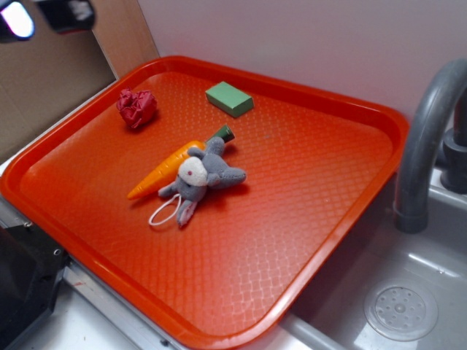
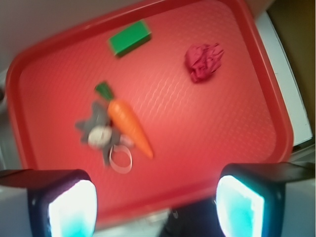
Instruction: Grab the red paper.
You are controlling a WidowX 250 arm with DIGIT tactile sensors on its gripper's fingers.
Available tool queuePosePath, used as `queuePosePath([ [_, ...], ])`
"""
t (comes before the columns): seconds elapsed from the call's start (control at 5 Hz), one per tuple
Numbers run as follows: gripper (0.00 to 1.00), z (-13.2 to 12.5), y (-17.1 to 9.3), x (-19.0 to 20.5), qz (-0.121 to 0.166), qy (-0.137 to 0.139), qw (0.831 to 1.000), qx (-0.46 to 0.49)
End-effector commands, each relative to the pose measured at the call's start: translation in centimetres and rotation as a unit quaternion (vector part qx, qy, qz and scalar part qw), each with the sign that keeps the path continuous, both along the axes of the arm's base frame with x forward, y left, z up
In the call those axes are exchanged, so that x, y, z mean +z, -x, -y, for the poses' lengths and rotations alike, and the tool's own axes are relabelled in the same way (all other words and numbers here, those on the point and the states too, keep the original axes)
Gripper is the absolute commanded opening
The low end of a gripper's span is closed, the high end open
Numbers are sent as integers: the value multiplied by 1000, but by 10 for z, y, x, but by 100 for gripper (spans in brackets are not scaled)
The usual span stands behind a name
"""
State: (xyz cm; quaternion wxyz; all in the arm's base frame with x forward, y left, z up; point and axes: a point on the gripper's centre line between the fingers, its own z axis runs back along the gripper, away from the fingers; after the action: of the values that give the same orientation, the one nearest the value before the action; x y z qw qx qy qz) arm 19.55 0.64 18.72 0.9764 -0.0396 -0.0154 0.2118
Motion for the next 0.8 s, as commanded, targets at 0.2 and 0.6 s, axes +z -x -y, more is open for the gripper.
queuePosePath([
  [0.2, 100, -75, -58, -63, -4, -41, 986, 159],
  [0.6, 100, -84, -74, -99, 4, -41, 987, 152],
])
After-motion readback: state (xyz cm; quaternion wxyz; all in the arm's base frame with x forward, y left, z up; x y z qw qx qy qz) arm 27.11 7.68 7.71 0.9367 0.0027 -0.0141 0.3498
